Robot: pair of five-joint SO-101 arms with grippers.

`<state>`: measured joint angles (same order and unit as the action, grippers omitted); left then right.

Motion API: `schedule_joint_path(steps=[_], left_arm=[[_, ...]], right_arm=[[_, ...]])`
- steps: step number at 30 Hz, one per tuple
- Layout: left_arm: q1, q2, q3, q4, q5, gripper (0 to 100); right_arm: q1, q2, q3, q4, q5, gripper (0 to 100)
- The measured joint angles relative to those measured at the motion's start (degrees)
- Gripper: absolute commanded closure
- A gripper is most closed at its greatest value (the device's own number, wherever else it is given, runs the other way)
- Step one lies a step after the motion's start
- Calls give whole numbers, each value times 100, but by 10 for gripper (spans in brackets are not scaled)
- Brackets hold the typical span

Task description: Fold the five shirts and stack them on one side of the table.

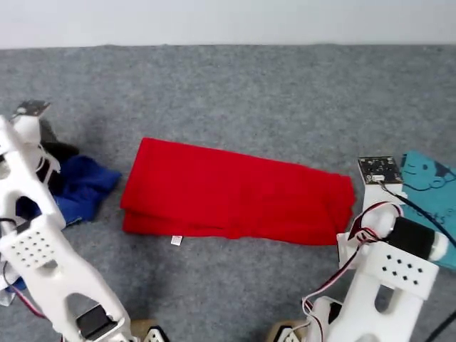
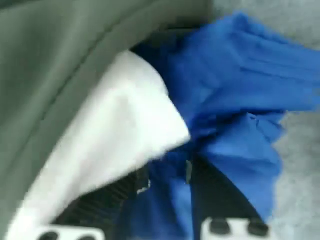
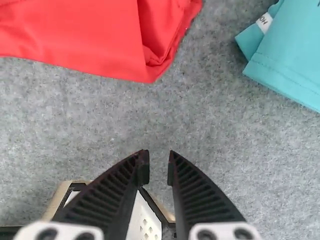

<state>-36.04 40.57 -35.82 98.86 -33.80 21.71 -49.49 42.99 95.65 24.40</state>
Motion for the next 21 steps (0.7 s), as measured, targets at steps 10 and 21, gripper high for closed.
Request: schedule_joint_path(steps=[10, 21], left_arm=[[1978, -1978, 2295, 18, 0, 793], [2840, -1442, 2681, -897, 193, 792]], right_arm=[[0, 0, 0, 0, 0, 920], [0, 0, 0, 0, 0, 920]])
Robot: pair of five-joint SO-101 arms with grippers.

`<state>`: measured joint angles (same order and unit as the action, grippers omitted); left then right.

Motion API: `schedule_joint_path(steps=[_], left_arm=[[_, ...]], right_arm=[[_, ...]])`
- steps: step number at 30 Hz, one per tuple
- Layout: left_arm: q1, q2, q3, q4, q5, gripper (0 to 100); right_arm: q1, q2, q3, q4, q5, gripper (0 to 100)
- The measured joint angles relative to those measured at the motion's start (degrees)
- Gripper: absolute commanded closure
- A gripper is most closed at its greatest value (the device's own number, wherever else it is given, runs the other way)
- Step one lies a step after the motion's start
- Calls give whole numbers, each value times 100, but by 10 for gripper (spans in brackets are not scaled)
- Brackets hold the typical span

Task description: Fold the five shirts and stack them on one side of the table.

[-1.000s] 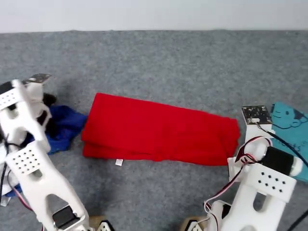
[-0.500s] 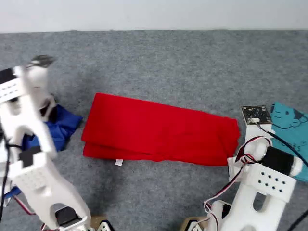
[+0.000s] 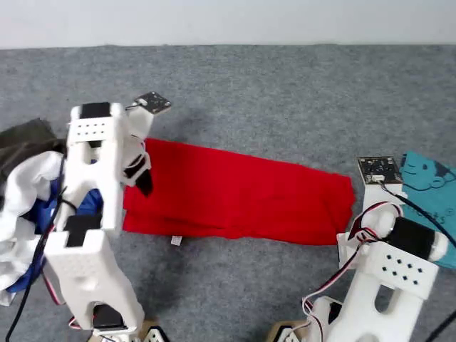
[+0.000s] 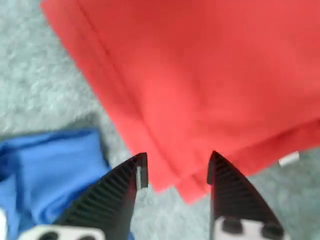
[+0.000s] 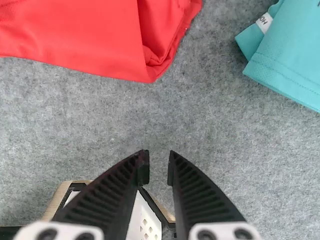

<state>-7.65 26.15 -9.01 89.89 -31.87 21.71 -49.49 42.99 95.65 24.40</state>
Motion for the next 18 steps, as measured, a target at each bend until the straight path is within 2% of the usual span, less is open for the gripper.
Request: schedule_joint_path(steps=[6, 11, 18], left_arm=[[-18, 879, -844, 18, 132, 792], [-18, 1442, -1705, 791, 132, 793], [-149, 1459, -1582, 888, 132, 793]], right_arm=[[0, 0, 0, 0, 0, 920], [0, 0, 0, 0, 18, 920], [0, 0, 0, 0, 18, 920]])
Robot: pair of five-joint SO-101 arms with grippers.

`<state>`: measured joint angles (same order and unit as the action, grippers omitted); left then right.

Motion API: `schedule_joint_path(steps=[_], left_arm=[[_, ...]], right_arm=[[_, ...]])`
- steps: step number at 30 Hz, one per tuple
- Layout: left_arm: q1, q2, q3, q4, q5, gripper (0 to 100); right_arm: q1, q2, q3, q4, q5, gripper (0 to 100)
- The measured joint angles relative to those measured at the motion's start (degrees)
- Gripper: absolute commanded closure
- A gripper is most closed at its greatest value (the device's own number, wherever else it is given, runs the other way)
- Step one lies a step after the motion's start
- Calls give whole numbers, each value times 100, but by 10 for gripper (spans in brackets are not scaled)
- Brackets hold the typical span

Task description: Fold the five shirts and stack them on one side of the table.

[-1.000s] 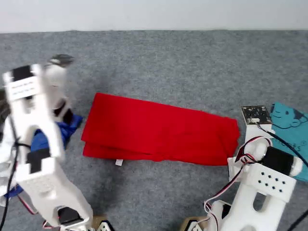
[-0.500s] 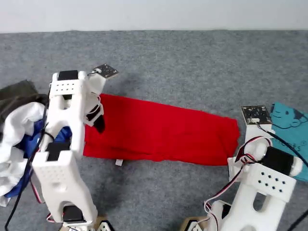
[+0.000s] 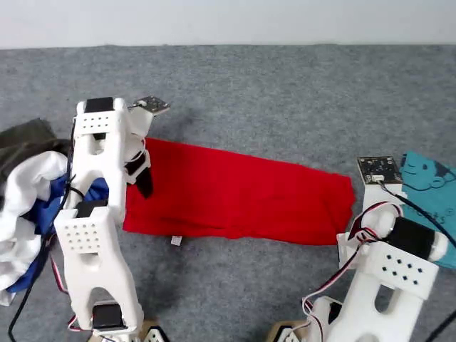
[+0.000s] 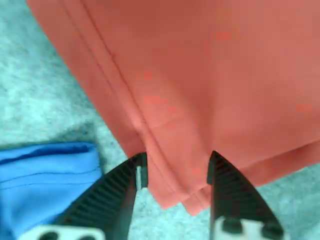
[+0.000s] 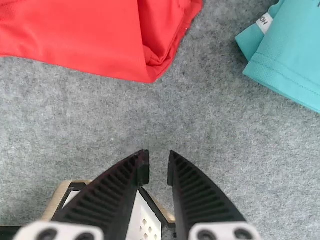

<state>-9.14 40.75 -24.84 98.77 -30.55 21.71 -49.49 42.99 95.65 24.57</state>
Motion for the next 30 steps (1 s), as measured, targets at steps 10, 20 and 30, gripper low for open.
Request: schedule_joint_path(steps=[10, 20, 30], left_arm=[[9, 281, 237, -9, 0, 890], [35, 299, 229, 18, 0, 985], [35, 237, 299, 9, 0, 985]], right_arm=[[0, 0, 0, 0, 0, 920], [0, 0, 0, 0, 0, 920], [0, 0, 0, 0, 0, 920]])
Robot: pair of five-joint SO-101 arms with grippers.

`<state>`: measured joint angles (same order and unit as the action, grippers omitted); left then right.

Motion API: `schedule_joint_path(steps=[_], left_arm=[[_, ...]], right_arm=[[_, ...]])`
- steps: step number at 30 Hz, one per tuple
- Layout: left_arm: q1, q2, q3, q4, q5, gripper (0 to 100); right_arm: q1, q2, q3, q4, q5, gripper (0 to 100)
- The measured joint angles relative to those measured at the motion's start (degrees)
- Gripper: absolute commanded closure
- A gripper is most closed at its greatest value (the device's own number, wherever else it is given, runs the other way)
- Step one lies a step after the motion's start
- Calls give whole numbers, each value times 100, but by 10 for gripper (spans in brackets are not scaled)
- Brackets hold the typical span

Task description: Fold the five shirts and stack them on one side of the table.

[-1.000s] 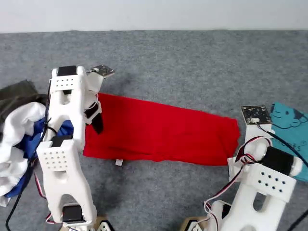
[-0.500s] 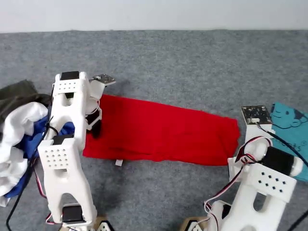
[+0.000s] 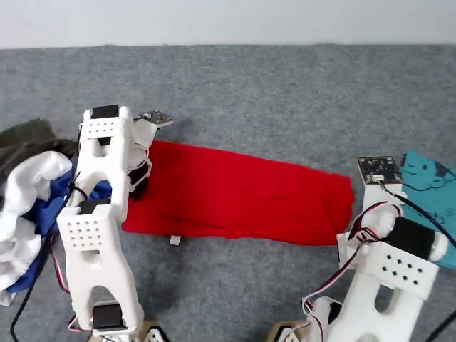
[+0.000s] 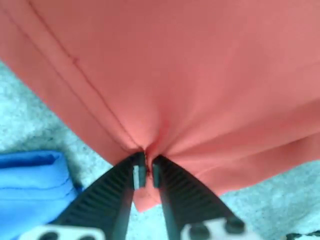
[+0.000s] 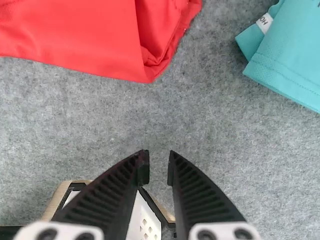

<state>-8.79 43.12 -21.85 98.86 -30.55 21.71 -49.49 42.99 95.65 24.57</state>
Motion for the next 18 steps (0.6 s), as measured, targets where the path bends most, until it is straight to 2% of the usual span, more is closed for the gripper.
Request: schedule_joint_path(steps=[11, 18], left_arm=[[281, -1670, 1653, -9, 0, 985], [299, -2330, 1943, -9, 0, 985]], right_arm=[[0, 0, 0, 0, 0, 920], [0, 0, 0, 0, 0, 920]])
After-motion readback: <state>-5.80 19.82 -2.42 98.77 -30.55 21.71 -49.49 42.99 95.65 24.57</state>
